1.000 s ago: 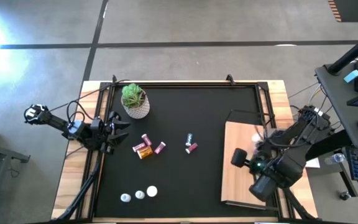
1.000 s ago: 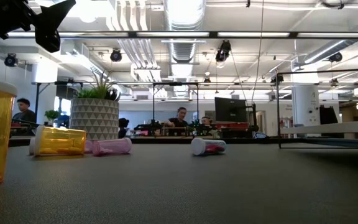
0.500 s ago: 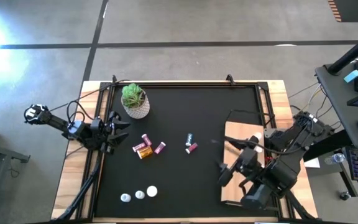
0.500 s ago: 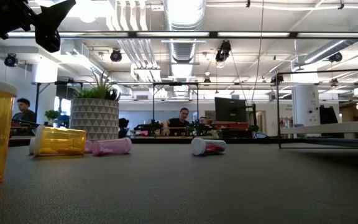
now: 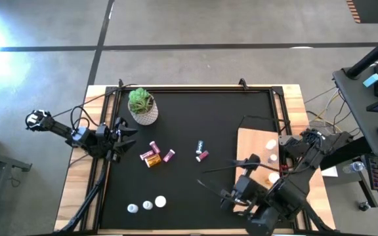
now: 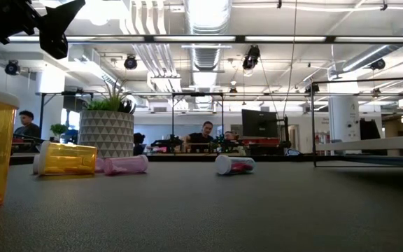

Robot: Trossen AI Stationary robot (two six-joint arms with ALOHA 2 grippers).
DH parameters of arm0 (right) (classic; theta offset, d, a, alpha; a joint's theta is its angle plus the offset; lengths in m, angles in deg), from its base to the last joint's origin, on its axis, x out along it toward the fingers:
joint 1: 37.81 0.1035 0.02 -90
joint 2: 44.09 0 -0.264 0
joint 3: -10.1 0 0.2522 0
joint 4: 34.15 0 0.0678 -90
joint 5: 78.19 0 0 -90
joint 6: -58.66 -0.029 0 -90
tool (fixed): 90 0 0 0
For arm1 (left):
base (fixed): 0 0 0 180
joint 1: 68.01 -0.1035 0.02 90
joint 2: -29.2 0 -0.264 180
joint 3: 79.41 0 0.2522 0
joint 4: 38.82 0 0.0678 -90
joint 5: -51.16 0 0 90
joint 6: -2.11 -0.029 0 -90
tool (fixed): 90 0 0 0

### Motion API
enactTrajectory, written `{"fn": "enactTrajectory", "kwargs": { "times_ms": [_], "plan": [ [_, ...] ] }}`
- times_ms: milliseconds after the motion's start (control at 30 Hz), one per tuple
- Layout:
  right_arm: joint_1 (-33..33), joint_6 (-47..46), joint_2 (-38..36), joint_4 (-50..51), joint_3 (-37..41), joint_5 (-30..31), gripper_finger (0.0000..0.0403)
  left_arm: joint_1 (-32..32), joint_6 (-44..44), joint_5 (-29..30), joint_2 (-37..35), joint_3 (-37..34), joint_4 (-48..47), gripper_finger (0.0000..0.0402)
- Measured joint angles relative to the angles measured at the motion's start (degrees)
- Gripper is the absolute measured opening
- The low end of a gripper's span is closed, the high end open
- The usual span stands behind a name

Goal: Pick and place medicine bottles onto shelf by color
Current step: Put the right pink tablet bottle on the shelf

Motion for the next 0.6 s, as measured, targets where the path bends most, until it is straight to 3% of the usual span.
{"fn": "enactTrajectory", "kwargs": {
  "times_ms": [200, 600],
  "plan": [
    [-1.41, 0.83, 4.48, 0.17, -4.27, 0.51, 0.0366, 0.00, 0.00, -0.01, 0.00, 0.00, 0.00, 0.0199],
    [-2.24, -7.46, 3.40, 4.07, -4.35, 5.55, 0.0366, 0.00, 0.00, 0.16, -0.02, 0.00, 0.18, 0.0199]
  ]
}}
